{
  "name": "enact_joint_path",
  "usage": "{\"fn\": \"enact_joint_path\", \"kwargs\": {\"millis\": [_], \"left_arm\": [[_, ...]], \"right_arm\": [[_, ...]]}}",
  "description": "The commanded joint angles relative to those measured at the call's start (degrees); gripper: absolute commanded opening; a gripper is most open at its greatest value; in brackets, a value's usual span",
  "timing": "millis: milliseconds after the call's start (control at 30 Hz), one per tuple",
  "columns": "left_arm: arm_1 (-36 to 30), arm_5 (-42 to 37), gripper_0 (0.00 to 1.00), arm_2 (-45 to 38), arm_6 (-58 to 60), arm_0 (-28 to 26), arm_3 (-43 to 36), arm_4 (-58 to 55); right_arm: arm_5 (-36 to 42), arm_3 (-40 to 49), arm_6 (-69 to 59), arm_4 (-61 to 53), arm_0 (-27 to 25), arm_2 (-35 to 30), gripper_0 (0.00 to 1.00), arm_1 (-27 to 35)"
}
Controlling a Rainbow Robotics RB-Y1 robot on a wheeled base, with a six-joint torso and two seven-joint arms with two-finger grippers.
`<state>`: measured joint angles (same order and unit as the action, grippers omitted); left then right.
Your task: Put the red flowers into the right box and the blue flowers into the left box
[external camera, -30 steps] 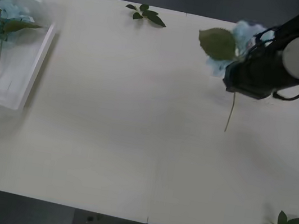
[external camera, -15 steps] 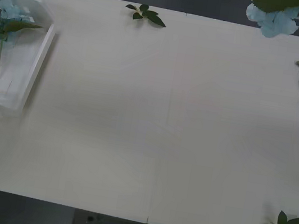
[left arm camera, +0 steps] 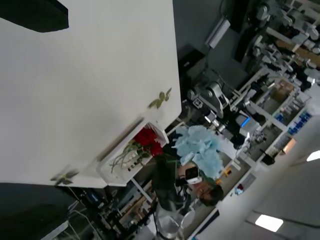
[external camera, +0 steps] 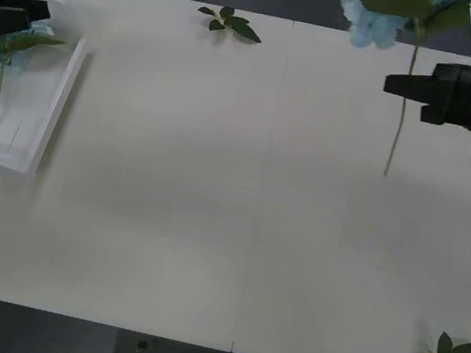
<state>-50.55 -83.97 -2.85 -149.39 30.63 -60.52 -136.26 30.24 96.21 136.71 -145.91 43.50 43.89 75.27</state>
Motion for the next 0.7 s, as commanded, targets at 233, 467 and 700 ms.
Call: {"fn": "enact_joint_path", "kwargs": {"millis": [233,467,700], "left_arm": [[8.3,1.9,1.0,4.0,-3.2,3.3,-4.3,1.0],[12.3,9.4,1.0,11.6,-5.6,6.5,-4.3,0.9],[17.5,13.1,1.0,15.2,-5.6,9.6,-4.3,1.0]], "right_arm": [[-5.5,5.8,-13.8,9.7,12.0,0.4,0.0,-5.8],[-10.9,5.1,-24.3,17.0,21.8,9.8,0.0,-9.2],[-13.4,2.3,-32.7,23.7,27.3,15.9,0.0,-14.5]]}}
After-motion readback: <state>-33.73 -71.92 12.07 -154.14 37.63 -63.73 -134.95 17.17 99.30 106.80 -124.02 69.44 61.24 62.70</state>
